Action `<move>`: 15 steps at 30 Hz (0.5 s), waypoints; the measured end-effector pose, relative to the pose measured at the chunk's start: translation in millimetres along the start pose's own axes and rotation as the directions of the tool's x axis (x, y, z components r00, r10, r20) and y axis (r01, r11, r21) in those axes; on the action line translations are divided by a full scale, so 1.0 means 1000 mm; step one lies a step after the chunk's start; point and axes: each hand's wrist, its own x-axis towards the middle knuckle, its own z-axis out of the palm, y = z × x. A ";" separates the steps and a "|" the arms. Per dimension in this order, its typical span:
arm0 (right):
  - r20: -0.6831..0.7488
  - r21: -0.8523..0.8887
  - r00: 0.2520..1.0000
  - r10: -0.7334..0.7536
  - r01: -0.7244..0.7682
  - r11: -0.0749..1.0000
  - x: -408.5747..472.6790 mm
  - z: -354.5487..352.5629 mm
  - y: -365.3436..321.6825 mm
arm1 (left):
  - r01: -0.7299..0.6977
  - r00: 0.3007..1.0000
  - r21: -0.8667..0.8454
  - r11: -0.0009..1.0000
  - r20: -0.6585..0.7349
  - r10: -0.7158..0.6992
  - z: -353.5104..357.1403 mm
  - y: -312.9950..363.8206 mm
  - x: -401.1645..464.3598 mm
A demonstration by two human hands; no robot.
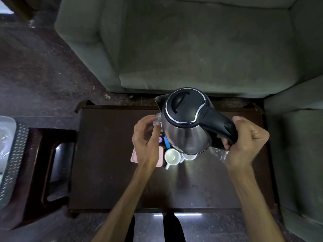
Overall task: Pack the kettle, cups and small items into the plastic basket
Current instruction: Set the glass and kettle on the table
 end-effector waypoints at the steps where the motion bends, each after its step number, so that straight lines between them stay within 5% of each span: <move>1: 0.022 0.004 1.000 0.006 -0.006 1.000 -0.001 0.008 -0.004 | 0.017 1.000 -0.040 0.999 -0.002 -0.017 -0.005 0.005 -0.001; 15: 0.293 0.140 0.956 0.007 -0.050 0.989 -0.073 0.236 -0.031 | 0.053 0.927 -0.199 0.979 -0.354 -0.122 -0.211 0.047 0.063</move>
